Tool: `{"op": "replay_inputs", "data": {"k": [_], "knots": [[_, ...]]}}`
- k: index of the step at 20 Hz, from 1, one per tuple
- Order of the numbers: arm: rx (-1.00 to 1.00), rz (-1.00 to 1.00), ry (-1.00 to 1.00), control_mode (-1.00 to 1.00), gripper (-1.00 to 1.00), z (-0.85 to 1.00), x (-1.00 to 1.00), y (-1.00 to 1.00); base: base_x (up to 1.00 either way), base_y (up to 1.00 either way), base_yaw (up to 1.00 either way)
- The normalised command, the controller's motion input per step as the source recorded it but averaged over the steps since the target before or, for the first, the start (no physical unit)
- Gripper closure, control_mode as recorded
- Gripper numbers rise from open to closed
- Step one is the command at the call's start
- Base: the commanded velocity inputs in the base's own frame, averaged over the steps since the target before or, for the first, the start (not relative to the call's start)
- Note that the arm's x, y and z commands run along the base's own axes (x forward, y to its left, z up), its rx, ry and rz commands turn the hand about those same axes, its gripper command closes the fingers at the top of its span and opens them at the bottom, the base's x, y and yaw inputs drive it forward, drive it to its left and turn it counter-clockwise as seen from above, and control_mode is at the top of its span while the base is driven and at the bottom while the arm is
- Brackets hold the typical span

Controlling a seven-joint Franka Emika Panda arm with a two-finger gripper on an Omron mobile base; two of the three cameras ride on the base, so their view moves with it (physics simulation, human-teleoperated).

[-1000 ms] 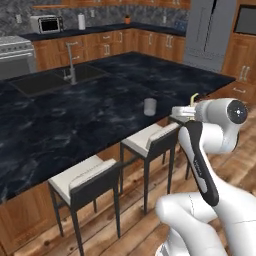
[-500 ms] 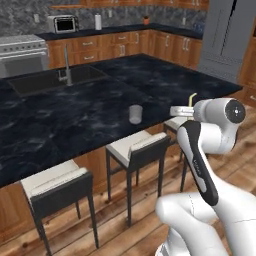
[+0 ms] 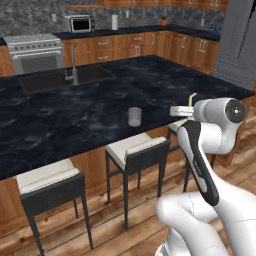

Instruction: Take a straw from the drawer in front and place it inside the glass cup on the dining counter.

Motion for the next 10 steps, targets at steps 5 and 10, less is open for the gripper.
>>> {"op": "replay_inputs", "data": {"k": [5,10], "knots": [[0.0,0.0,0.0,1.0,1.0,0.0,0.0,0.0,0.0,-0.09,0.25],[0.0,0.0,0.0,1.0,1.0,0.0,0.0,0.0,0.11,-0.35,0.24]]}}
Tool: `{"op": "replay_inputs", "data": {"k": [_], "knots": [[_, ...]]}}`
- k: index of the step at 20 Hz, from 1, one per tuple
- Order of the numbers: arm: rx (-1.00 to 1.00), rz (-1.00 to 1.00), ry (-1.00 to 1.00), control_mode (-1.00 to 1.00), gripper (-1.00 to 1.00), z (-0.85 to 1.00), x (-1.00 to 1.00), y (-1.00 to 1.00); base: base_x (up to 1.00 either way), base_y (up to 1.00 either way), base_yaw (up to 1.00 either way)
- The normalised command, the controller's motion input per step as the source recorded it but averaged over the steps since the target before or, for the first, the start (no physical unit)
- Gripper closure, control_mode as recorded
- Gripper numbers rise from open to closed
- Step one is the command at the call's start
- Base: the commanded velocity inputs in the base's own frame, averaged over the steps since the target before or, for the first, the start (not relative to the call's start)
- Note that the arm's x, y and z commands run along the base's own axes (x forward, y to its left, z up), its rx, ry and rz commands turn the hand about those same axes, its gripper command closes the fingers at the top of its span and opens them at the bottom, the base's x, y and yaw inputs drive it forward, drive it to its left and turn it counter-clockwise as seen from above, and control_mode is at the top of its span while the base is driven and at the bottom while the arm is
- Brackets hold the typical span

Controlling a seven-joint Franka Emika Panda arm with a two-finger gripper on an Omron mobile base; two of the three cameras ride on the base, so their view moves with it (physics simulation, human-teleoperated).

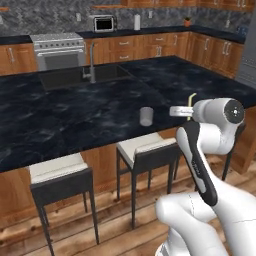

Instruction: Take a straw from the drawer in front and place it inside the glass cup on the dining counter.

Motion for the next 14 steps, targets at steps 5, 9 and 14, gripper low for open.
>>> {"op": "replay_inputs", "data": {"k": [5,9,14], "knots": [[0.0,0.0,0.0,1.0,1.0,0.0,0.0,0.0,0.25,-0.43,0.17],[0.0,0.0,0.0,1.0,1.0,0.0,0.0,0.0,0.3,-0.34,0.15],[0.0,0.0,0.0,1.0,1.0,0.0,0.0,0.0,0.3,-0.14,0.17]]}}
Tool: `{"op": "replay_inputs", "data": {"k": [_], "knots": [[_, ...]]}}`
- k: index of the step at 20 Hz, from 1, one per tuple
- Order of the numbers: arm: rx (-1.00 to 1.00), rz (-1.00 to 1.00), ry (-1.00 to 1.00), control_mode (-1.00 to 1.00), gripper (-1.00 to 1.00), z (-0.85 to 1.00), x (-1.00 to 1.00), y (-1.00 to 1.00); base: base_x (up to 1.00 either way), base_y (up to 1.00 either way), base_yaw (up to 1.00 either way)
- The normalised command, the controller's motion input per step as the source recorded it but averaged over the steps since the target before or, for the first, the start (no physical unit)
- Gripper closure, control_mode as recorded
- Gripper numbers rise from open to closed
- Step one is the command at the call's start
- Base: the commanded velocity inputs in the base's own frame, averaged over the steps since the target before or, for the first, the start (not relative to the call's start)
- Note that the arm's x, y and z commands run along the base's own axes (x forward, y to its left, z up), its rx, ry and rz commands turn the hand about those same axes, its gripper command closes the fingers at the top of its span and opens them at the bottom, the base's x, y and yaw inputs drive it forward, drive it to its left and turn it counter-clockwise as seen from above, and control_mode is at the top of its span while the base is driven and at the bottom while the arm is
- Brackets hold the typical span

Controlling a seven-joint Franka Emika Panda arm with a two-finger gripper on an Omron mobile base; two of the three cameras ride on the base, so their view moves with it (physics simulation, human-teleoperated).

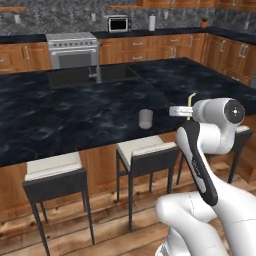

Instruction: Take a straw from the drawer in front and place it inside the glass cup on the dining counter.

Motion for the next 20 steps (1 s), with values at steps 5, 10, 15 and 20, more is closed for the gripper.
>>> {"op": "replay_inputs", "data": {"k": [5,10,15,20], "knots": [[0.0,0.0,0.0,1.0,1.0,0.0,0.0,0.0,0.4,-0.11,0.14],[0.0,0.0,0.0,1.0,1.0,0.0,0.0,0.0,0.67,-0.31,0.06],[0.0,0.0,0.0,1.0,1.0,0.0,0.0,0.0,0.6,-0.34,0.04],[0.0,0.0,0.0,1.0,1.0,0.0,0.0,0.0,0.46,-0.22,0.03]]}}
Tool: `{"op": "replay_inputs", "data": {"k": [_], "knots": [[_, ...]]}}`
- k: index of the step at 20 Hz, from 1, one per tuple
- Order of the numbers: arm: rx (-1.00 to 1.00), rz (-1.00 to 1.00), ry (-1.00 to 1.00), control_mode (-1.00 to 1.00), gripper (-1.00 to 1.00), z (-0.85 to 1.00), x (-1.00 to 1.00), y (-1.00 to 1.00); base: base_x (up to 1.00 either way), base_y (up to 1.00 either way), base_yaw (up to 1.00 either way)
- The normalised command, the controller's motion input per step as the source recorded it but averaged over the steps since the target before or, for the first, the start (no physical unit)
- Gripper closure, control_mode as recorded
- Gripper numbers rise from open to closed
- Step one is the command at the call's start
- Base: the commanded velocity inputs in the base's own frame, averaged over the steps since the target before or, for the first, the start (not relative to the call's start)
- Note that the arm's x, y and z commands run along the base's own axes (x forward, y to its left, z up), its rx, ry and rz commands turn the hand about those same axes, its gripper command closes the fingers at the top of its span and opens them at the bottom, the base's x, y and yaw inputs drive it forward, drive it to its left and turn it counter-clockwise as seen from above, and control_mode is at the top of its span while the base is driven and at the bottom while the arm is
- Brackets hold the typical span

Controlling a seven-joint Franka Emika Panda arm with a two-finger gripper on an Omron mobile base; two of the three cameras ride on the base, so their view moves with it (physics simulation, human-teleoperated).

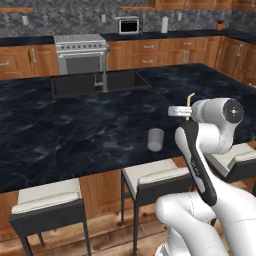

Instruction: Take a straw from the drawer in front and place it inside the glass cup on the dining counter.

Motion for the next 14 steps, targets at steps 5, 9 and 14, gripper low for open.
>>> {"op": "replay_inputs", "data": {"k": [5,9,14], "knots": [[0.0,0.0,0.0,1.0,1.0,0.0,0.0,0.0,0.4,-0.02,0.02],[0.0,0.0,0.0,1.0,1.0,0.0,0.0,0.0,0.27,0.0,0.01],[0.0,0.0,0.0,1.0,1.0,0.0,0.0,0.0,0.08,0.0,0.0]]}}
